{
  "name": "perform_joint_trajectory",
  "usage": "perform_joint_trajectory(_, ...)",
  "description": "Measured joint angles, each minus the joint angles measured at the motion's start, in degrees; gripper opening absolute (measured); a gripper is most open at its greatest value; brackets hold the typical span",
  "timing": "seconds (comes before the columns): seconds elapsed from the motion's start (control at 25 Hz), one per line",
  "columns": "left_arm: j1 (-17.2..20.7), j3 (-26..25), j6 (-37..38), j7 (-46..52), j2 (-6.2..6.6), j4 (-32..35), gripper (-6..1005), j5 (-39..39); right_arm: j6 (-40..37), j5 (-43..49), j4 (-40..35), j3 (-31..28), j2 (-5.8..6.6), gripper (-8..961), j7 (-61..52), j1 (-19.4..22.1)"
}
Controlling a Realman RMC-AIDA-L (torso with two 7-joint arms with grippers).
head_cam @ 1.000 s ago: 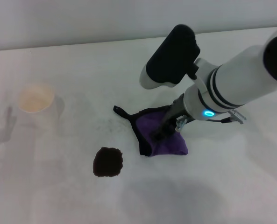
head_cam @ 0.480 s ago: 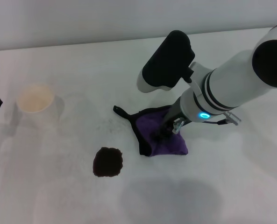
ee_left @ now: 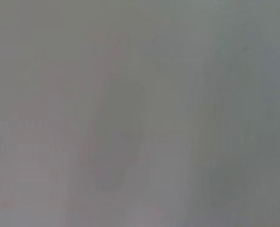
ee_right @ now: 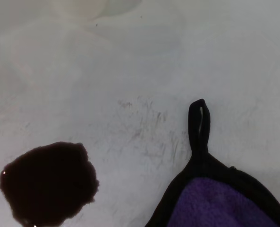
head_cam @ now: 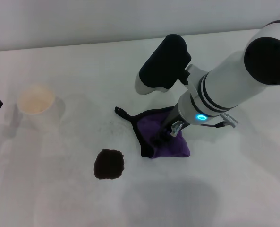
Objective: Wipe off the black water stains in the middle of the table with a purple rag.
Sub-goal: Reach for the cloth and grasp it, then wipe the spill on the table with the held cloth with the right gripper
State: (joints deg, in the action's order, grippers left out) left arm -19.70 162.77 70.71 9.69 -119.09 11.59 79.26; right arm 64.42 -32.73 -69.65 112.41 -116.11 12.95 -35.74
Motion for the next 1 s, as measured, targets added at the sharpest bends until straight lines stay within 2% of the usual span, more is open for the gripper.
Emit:
perform_joint_trajectory(0.16,0.01,0.0,-0.09,0.06,0.0,0.0,862,0.0,0.04,-0.01,0.23,0.35,0.05,590,0.02,-0.17)
perform_joint_trajectory(0.28,0.01,0.0,-0.16,0.54,0.03,0.01,862,0.0,0.44,-0.07,0.62,0.0,0.08,373,-0.19,-0.33)
perform_joint_trajectory(0.72,-0.31,0.0,-0.22,0.85,0.09,0.01,862,0.01,1.3,-1.38,2.64,-0.15,0.21,138,0.0,-1.95)
perform_joint_trajectory(0.92,-0.34,-0.16,-0.23,0.86,0.09,0.01,862,0.02,1.43,-1.38,2.55,-0.23,0.3,53,-0.04,-1.96)
perform_joint_trajectory(1.0,-0.34,-0.17,-0.22,0.86,0.09,0.01,861,0.02,1.47,-1.43,2.32,-0.25,0.28,53,-0.01,-1.84)
